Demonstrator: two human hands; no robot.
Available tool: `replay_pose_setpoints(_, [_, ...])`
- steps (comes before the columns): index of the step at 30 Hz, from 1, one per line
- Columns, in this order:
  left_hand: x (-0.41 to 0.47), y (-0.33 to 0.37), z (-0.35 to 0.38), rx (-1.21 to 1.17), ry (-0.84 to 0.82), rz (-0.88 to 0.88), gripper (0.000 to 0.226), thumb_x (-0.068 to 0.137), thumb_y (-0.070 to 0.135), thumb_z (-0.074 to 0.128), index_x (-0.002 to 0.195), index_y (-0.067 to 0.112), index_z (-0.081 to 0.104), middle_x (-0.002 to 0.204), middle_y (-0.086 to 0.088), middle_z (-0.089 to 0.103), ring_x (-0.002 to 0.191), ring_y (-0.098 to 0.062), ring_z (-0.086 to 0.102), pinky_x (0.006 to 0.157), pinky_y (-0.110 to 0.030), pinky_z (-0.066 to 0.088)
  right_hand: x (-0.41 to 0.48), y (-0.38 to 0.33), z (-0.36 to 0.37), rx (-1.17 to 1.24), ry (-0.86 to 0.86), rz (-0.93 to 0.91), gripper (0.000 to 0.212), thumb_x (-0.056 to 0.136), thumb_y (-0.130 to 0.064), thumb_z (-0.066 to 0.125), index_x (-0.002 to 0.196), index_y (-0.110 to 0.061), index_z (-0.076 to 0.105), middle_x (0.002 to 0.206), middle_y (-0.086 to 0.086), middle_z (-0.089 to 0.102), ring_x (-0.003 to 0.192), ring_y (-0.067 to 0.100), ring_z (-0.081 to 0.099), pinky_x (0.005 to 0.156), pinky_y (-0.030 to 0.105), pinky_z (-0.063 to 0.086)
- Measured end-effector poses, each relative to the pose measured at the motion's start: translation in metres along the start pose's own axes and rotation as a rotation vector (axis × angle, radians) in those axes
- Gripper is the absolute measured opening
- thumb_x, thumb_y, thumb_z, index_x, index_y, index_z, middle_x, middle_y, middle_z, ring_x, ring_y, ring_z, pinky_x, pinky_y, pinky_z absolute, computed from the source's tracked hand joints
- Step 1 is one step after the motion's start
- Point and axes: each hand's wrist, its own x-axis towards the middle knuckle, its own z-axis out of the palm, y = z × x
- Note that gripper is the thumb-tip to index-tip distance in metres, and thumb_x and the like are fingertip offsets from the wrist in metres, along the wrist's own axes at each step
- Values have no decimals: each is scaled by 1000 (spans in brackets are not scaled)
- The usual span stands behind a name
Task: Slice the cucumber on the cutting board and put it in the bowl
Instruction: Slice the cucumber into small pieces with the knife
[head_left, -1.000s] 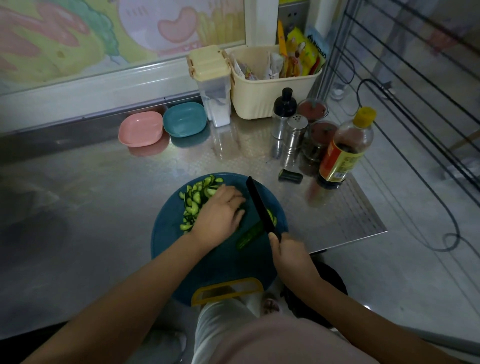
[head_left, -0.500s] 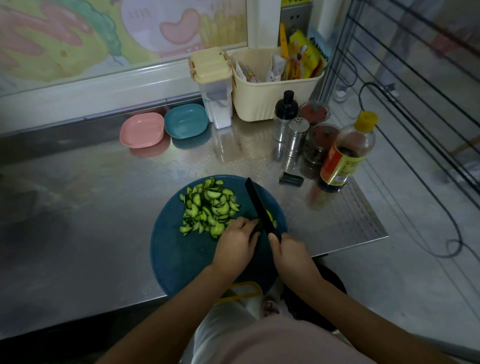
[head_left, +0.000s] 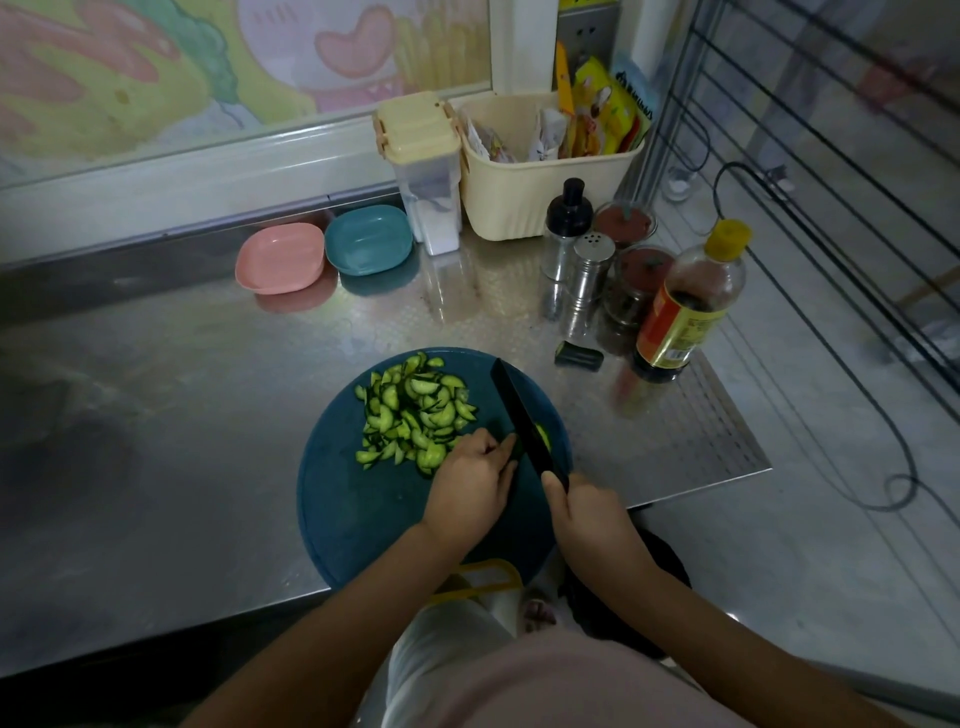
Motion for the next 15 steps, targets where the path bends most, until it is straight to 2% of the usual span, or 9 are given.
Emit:
replay_pose_setpoints(3, [0, -1, 1, 0, -6, 1, 31, 78, 10, 70, 108, 3, 68, 74, -10, 56, 64, -25, 56, 53, -28, 48, -2, 0, 0, -19, -27, -13, 33, 103, -30, 29, 82, -10, 45, 78, 14, 56, 78, 33, 59, 60, 33, 35])
replay_pose_setpoints(4, [0, -1, 1, 0, -6, 2, 30, 78, 10, 69, 108, 3, 68, 74, -10, 56, 63, -25, 56, 53, -28, 47, -2, 0, 0, 5, -17, -1, 35, 102, -30, 30, 76, -12, 43, 74, 11, 53, 75, 32, 58, 60, 33, 35])
replay_pose_setpoints(6, [1, 0, 2, -6, -3, 6, 30, 79, 12, 66, 107, 2, 68, 74, -9, 56, 63, -24, 56, 54, -26, 47, -3, 0, -2, 57, 9, 35, 38, 101, -34, 31, 67, -18, 35, 69, 8, 50, 69, 27, 55, 59, 31, 34])
replay_pose_setpoints(10, [1, -2, 3, -11, -7, 4, 31, 78, 10, 70, 108, 2, 68, 75, -9, 57, 64, -25, 57, 55, -28, 48, -3, 0, 2, 17, 11, 33, 36, 101, -35, 32, 72, -16, 38, 67, 4, 48, 66, 25, 54, 57, 28, 33])
replay_pose_setpoints(13, [1, -2, 3, -17, -9, -2, 31, 80, 16, 60, 107, 2, 69, 75, -9, 57, 64, -25, 57, 55, -28, 49, -3, 2, 4, -1, 13, 32, 37, 101, -36, 32, 67, -21, 32, 61, -2, 41, 54, 14, 42, 48, 22, 28])
replay_pose_setpoints(15, [1, -1, 2, -7, -12, 1, 32, 80, 18, 58, 106, 3, 69, 75, -9, 57, 64, -25, 57, 55, -28, 49, -2, 3, 6, 10, -8, 56, 37, 101, -38, 30, 70, -19, 34, 62, -2, 41, 55, 14, 42, 50, 21, 29])
